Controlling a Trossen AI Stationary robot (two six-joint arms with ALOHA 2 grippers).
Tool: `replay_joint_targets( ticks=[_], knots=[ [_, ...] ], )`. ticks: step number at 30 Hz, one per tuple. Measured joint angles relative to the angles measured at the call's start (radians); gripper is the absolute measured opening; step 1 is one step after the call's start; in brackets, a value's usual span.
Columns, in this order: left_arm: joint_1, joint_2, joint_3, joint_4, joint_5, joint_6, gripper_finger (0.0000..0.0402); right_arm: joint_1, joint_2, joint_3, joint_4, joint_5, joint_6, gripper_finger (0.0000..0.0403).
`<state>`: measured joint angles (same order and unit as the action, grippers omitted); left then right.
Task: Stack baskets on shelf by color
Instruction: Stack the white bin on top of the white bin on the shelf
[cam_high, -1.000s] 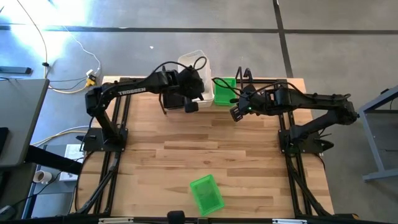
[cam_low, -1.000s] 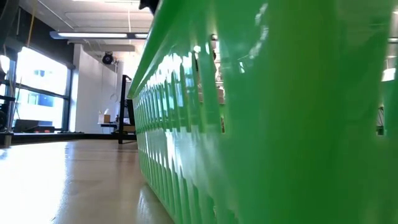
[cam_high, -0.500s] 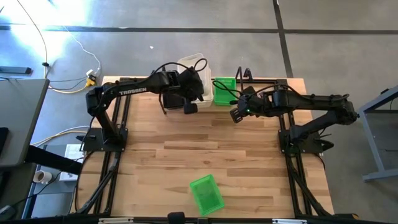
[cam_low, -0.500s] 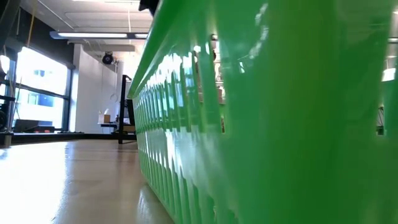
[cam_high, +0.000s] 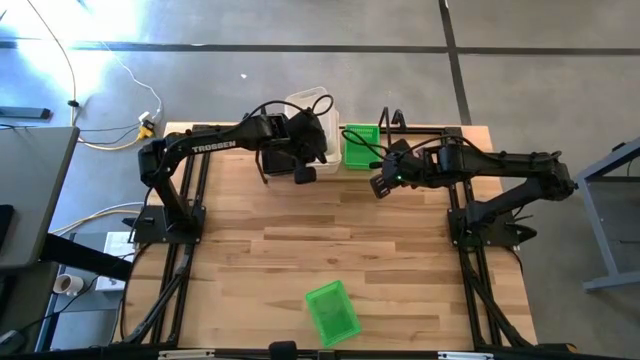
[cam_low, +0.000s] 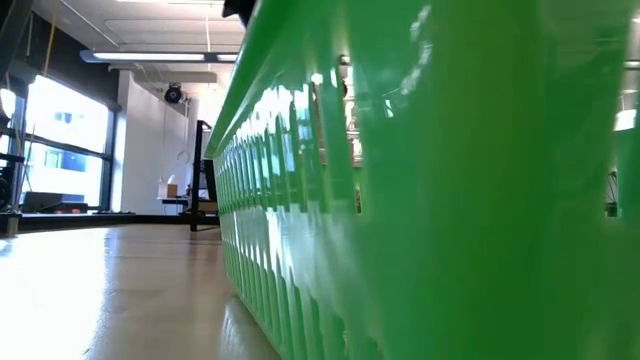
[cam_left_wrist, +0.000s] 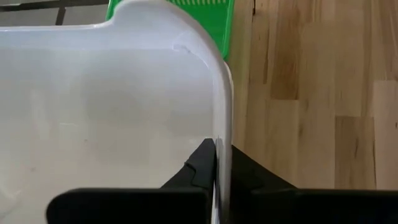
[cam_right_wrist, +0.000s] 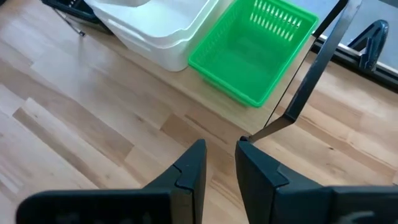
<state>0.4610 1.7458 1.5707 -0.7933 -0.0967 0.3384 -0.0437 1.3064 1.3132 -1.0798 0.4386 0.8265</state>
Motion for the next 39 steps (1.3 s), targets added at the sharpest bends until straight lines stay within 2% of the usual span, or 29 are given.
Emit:
replay_joint_targets(
  ticks=[19,31,39],
  knots=[
    [0.0,0.0,0.0,0.006,-0.005,0.006,0.0066,0.0,0.0,0.0,0.0,-0.028,0.003,0.0073],
    [0.0,0.0,0.0,0.057,-0.068,0.006,0.0126,0.0,0.0,0.0,0.0,-0.029,0.004,0.0073],
    [-0.015,0.0,0.0,0.049,-0.076,0.006,0.0135,0.0,0.0,0.0,0.0,-0.03,0.004,0.0073]
  ],
)
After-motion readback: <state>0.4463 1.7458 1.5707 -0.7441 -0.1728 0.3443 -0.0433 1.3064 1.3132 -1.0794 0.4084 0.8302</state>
